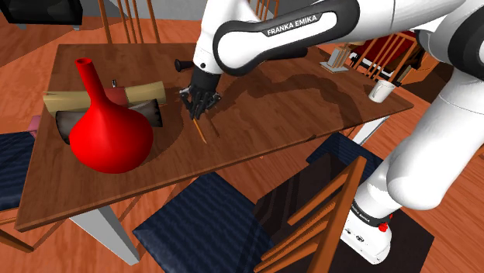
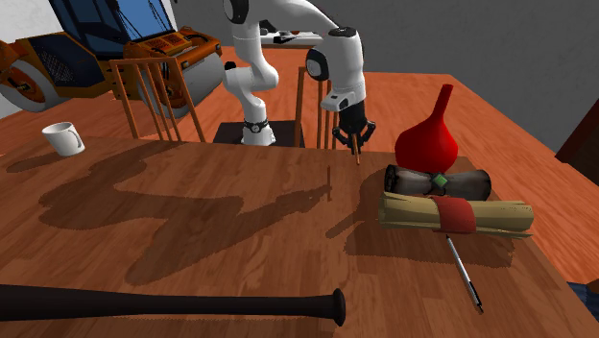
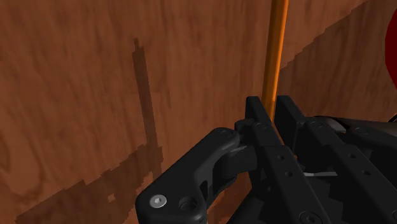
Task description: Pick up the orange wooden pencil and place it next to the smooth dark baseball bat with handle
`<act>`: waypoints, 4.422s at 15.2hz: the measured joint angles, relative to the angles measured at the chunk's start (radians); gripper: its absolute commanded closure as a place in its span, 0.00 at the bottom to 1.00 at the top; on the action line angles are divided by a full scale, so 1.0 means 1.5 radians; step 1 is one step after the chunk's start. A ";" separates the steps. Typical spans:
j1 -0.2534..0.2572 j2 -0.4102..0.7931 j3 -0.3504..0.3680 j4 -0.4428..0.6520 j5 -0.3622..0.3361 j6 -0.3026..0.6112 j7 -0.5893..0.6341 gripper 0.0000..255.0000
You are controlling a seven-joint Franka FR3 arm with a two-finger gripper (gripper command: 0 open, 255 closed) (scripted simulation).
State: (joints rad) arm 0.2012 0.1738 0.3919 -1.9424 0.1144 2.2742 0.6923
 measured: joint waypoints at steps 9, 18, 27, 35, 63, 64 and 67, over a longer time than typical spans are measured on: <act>-0.003 -0.027 0.001 0.050 0.006 -0.075 0.004 1.00; -0.052 -0.087 -0.032 0.011 0.046 -0.107 -0.089 1.00; -0.122 -0.165 -0.106 -0.070 0.090 -0.130 -0.248 1.00; -0.181 -0.174 -0.177 -0.072 0.095 -0.167 -0.376 1.00; -0.323 -0.028 -0.326 0.043 0.100 -0.204 -0.669 1.00; -0.323 -0.026 -0.326 0.035 0.101 -0.195 -0.671 1.00; -0.323 -0.015 -0.325 0.025 0.105 -0.174 -0.677 1.00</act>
State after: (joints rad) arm -0.2834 0.1509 -0.0964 -1.9053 0.2712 2.0128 -0.3238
